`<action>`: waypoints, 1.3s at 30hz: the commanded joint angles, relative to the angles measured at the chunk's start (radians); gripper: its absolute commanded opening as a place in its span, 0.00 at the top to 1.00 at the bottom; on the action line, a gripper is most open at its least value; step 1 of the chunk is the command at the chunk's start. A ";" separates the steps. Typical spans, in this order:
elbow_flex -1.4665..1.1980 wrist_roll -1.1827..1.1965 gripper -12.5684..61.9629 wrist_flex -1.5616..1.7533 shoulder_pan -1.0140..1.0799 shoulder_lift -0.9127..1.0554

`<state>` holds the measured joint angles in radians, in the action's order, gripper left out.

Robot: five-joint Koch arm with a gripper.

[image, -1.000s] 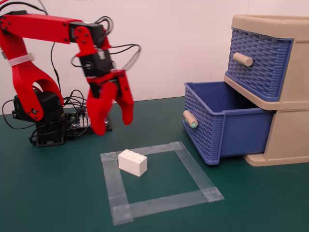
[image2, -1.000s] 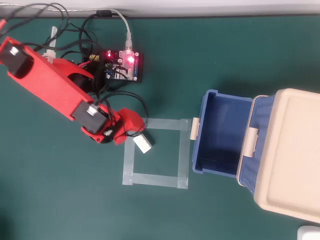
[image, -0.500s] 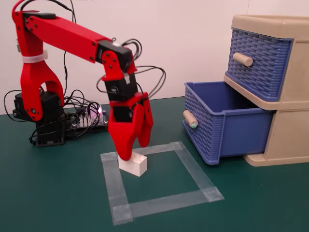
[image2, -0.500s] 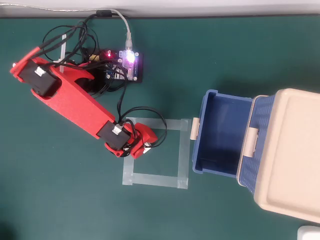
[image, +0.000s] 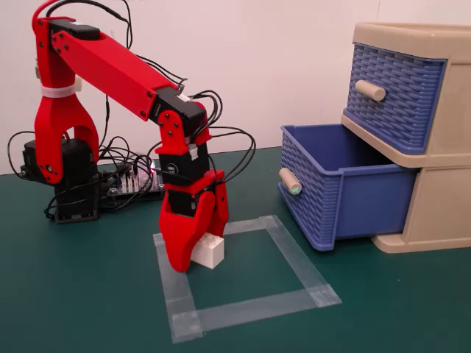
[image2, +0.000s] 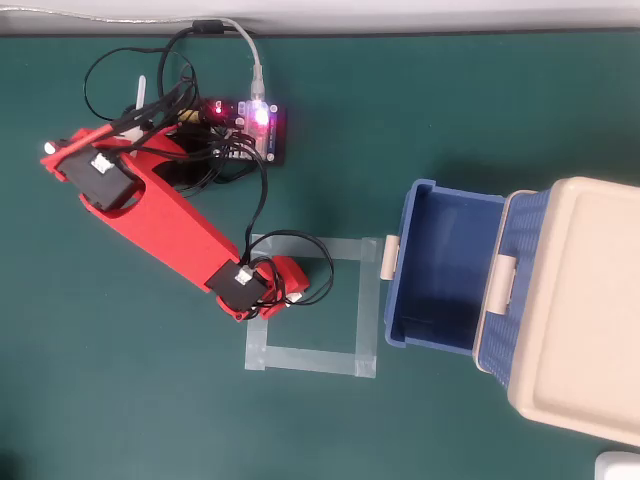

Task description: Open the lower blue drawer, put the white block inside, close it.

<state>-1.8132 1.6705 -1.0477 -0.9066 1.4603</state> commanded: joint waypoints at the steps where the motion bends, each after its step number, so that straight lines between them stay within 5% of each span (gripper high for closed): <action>1: 0.011 0.041 0.56 -0.014 -0.006 0.038; 6: 0.017 0.107 0.93 -0.021 -0.008 0.044; 10: 0.011 0.183 0.94 -0.032 -0.008 0.083; 16: 0.095 0.212 0.94 -0.225 -0.015 0.417; 20: 0.270 0.546 0.94 -0.242 -0.189 0.451; 25: 0.683 0.992 0.94 -0.155 -0.417 0.137; 28: 0.936 1.088 0.94 -0.161 -0.433 -0.106; 33: 1.091 1.137 0.94 -0.164 -0.445 -0.241; 36: 1.088 1.137 0.87 -0.166 -0.445 -0.239; 39: 1.094 1.146 0.49 -0.163 -0.459 -0.232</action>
<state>-0.7731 2.7566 -1.2226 -1.3438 1.1842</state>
